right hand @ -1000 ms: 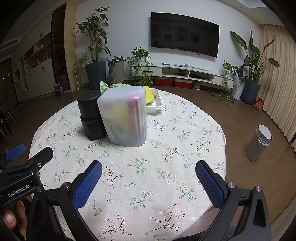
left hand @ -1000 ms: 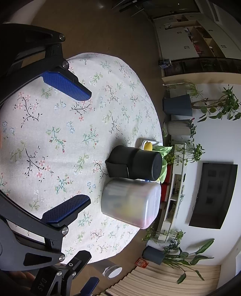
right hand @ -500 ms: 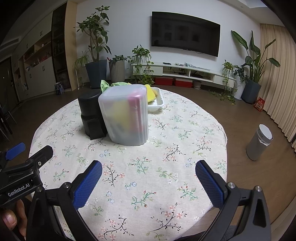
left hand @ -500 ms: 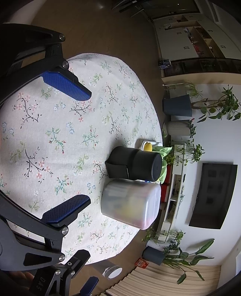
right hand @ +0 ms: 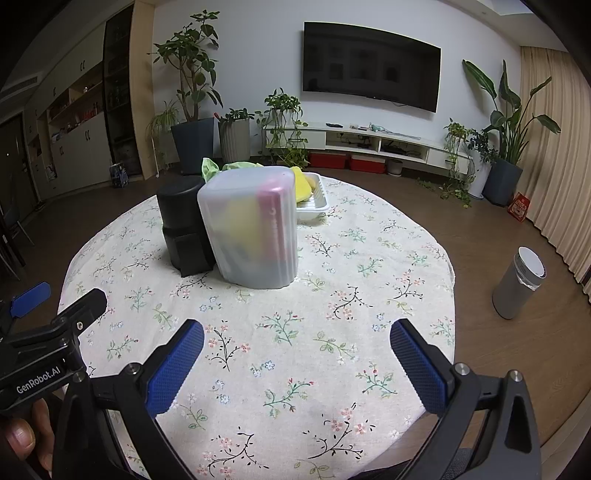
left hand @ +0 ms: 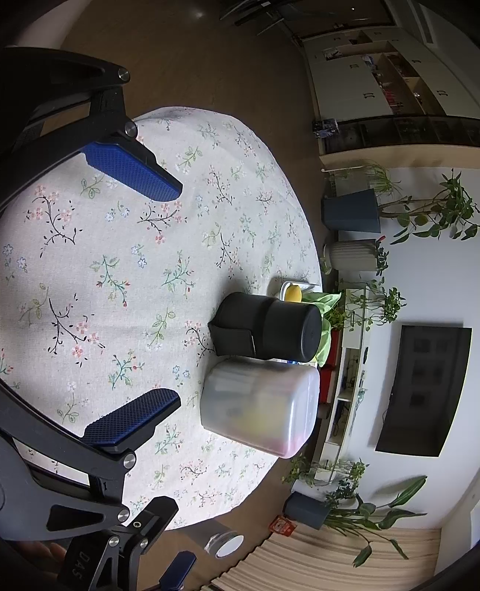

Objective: Organize soft objects

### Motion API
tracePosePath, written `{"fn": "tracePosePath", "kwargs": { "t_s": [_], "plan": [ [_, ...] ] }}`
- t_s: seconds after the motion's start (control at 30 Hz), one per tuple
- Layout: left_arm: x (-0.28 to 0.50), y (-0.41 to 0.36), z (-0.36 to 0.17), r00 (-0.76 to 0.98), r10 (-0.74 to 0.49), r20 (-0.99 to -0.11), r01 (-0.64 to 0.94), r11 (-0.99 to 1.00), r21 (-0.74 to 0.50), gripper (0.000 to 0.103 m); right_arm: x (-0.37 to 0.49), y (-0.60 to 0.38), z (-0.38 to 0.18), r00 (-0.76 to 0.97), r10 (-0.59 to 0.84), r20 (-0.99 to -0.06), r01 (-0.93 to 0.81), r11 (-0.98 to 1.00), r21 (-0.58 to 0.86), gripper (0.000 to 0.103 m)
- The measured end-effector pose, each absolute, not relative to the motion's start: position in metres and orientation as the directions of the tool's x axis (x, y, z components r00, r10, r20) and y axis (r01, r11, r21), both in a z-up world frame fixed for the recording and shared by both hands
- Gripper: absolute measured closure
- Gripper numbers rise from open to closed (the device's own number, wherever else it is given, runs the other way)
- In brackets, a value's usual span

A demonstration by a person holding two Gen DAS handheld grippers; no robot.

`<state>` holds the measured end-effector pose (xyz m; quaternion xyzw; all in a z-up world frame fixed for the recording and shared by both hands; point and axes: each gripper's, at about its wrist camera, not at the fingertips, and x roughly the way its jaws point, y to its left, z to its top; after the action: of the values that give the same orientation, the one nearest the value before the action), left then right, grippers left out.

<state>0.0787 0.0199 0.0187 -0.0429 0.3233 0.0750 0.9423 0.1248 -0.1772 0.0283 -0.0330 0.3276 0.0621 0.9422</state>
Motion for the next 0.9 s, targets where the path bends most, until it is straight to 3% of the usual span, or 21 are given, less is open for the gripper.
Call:
{"fn": "tracePosePath", "kwargs": {
  "t_s": [0.9],
  "plan": [
    [0.0778, 0.0223, 0.0198, 0.788, 0.108, -0.607, -0.163, 0.986, -0.037, 0.000, 0.1244, -0.1759, 0.0264, 0.776, 0.096, -0.624, -0.139, 0.990, -0.021, 0.000]
  ]
}}
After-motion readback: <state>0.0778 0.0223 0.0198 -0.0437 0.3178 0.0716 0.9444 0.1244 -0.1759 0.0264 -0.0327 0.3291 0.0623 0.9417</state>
